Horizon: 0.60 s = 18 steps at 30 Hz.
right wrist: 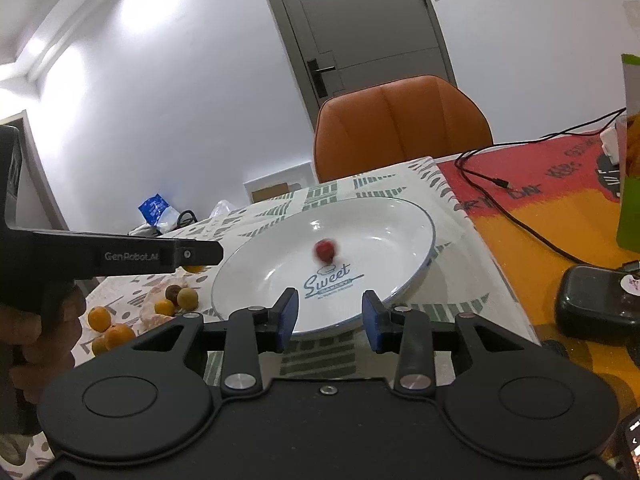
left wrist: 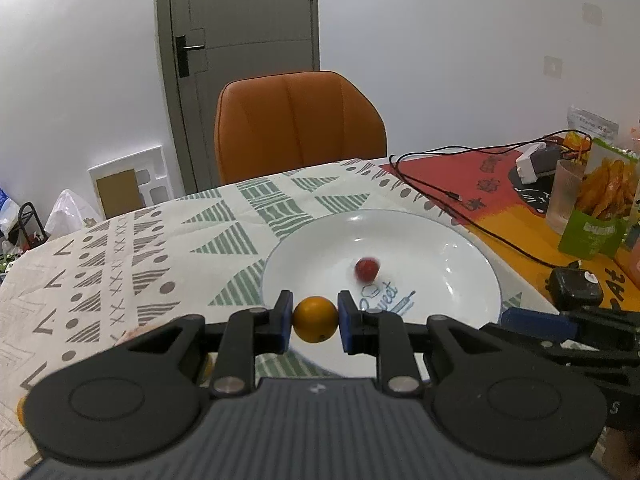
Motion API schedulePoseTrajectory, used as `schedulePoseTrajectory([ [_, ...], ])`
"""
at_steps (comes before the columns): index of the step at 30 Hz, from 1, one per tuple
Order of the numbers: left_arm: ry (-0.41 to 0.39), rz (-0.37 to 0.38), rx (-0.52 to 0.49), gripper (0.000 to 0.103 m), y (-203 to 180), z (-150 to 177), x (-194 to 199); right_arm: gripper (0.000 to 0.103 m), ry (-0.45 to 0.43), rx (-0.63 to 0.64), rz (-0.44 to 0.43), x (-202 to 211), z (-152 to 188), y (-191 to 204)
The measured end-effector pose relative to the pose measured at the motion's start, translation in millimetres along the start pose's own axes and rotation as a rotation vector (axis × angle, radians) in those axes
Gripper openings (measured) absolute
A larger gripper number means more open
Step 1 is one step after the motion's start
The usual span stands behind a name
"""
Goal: Organize fruits
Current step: 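Drop the plum into the white bowl with the right tool while the left drops the tangerine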
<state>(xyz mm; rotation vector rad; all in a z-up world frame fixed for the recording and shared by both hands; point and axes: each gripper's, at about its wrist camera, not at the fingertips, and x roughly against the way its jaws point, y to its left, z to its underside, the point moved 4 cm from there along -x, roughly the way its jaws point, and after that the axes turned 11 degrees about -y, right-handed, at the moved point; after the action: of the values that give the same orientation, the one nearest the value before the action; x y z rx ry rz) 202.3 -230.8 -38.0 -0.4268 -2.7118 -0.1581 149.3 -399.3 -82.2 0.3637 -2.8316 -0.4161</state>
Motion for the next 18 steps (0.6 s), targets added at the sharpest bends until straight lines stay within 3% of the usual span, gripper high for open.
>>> schedulePoseTrajectory([
  [8, -0.012, -0.016, -0.03, 0.029, -8.2, -0.4, 2.1, 0.039, 0.003, 0.008, -0.021, 0.6, 1.2, 4.7],
  [10, -0.006, -0.019, -0.008, 0.042, -2.5, 1.8, 5.8, 0.045, -0.002, 0.014, -0.028, 1.2, -0.5, 8.1],
  [12, -0.005, -0.029, 0.004, 0.048, 4.8, 4.7, 10.3, 0.05, -0.009, 0.015, -0.034, 1.9, -2.9, 10.8],
  [18, -0.002, -0.102, 0.062, 0.057, 39.1, 11.9, 29.1, 0.069, -0.018, 0.022, -0.043, 2.0, -6.4, 23.0],
])
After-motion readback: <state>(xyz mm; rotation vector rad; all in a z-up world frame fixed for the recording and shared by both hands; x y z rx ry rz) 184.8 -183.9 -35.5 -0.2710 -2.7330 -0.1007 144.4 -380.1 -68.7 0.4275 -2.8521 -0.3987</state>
